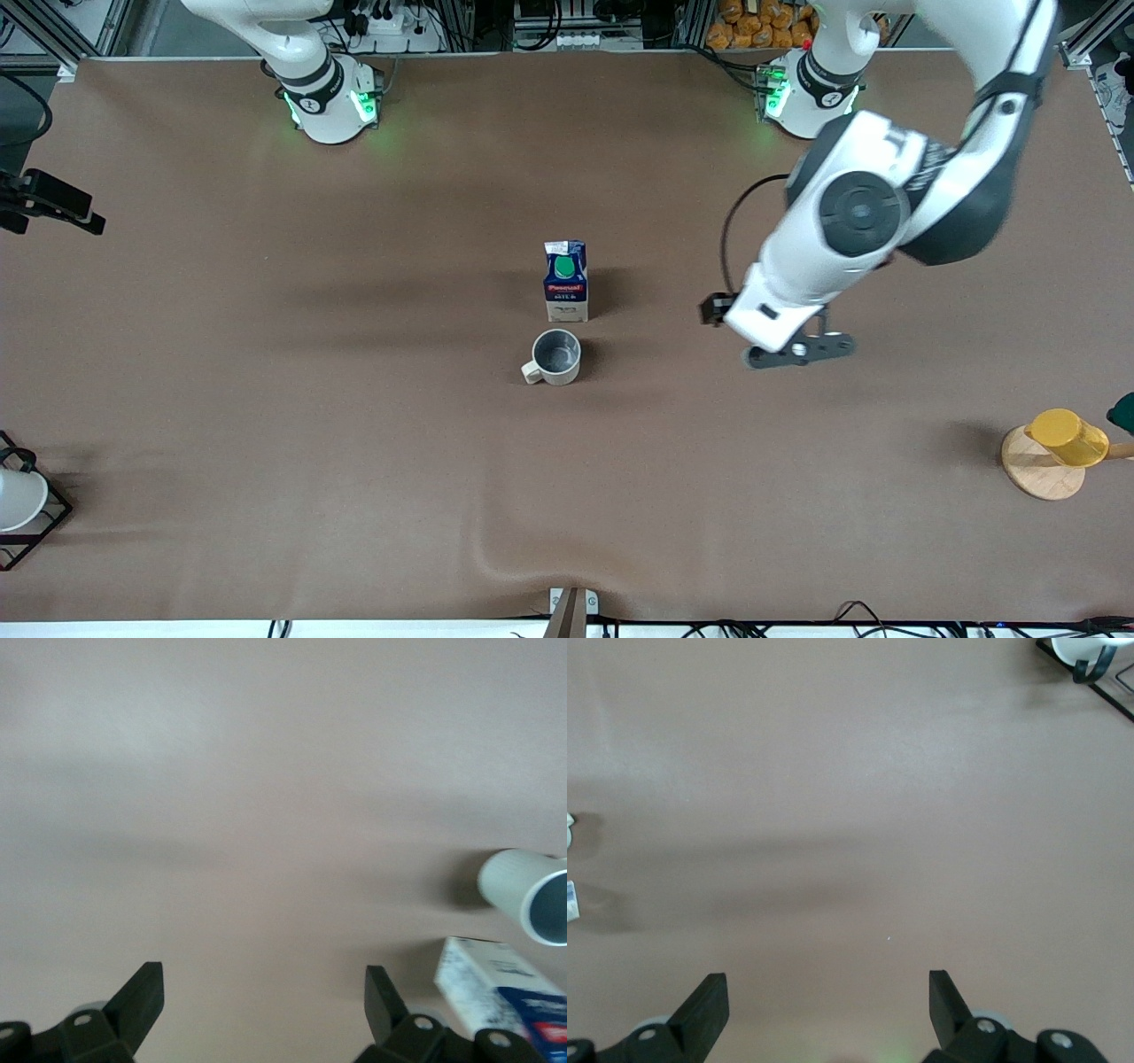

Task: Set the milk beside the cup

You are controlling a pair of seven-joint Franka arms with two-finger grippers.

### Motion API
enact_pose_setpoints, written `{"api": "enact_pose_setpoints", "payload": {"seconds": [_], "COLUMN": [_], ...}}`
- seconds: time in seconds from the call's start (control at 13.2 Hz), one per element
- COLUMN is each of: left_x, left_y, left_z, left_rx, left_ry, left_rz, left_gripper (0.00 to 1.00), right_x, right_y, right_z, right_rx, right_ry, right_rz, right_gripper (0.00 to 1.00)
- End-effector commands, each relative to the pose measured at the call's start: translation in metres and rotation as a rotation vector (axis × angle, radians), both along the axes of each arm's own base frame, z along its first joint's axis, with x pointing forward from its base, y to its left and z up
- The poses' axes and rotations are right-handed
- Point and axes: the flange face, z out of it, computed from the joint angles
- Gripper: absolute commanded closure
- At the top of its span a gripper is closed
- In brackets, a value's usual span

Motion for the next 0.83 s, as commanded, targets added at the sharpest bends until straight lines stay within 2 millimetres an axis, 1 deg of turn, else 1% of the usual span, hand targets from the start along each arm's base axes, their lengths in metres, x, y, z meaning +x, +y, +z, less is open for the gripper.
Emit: {"api": "enact_pose_setpoints", "payload": {"seconds": [0.0,0.08,0.15,0.23,0.3,0.38,0.45,0.53,0.6,0.76], "left_x": [-0.002,0.000,0.004,0.008,0.012,0.013,0.013,0.013,0.010,0.008], "left_y": [0.077,0.090,0.108,0.137,0.164,0.176,0.176,0.179,0.185,0.208], "left_z": [0.028,0.033,0.040,0.048,0.050,0.051,0.052,0.056,0.067,0.078], "left_rx": [0.043,0.051,0.056,0.066,0.076,0.078,0.078,0.079,0.078,0.074], "left_ry": [-0.030,-0.037,-0.053,-0.065,-0.071,-0.073,-0.076,-0.083,-0.098,-0.104], "left_rz": [-0.027,-0.007,0.030,0.068,0.092,0.096,0.096,0.101,0.100,0.065], "left_gripper": [0.00,0.00,0.00,0.00,0.00,0.00,0.00,0.00,0.00,0.00], "right_x": [-0.004,-0.004,-0.004,-0.004,-0.004,-0.004,-0.004,-0.004,-0.004,-0.004], "right_y": [0.014,0.013,0.011,0.011,0.014,0.014,0.014,0.014,0.014,0.014], "right_z": [0.011,0.011,0.012,0.012,0.012,0.012,0.011,0.012,0.012,0.012], "right_rx": [-0.012,-0.012,-0.014,-0.013,-0.014,-0.014,-0.014,-0.014,-0.014,-0.015], "right_ry": [-0.011,-0.014,-0.016,-0.016,-0.018,-0.018,-0.017,-0.018,-0.018,-0.018], "right_rz": [-0.036,-0.026,-0.027,-0.013,0.003,0.008,0.008,0.006,0.006,0.017], "right_gripper": [0.00,0.00,0.00,0.00,0.00,0.00,0.00,0.00,0.00,0.00]}}
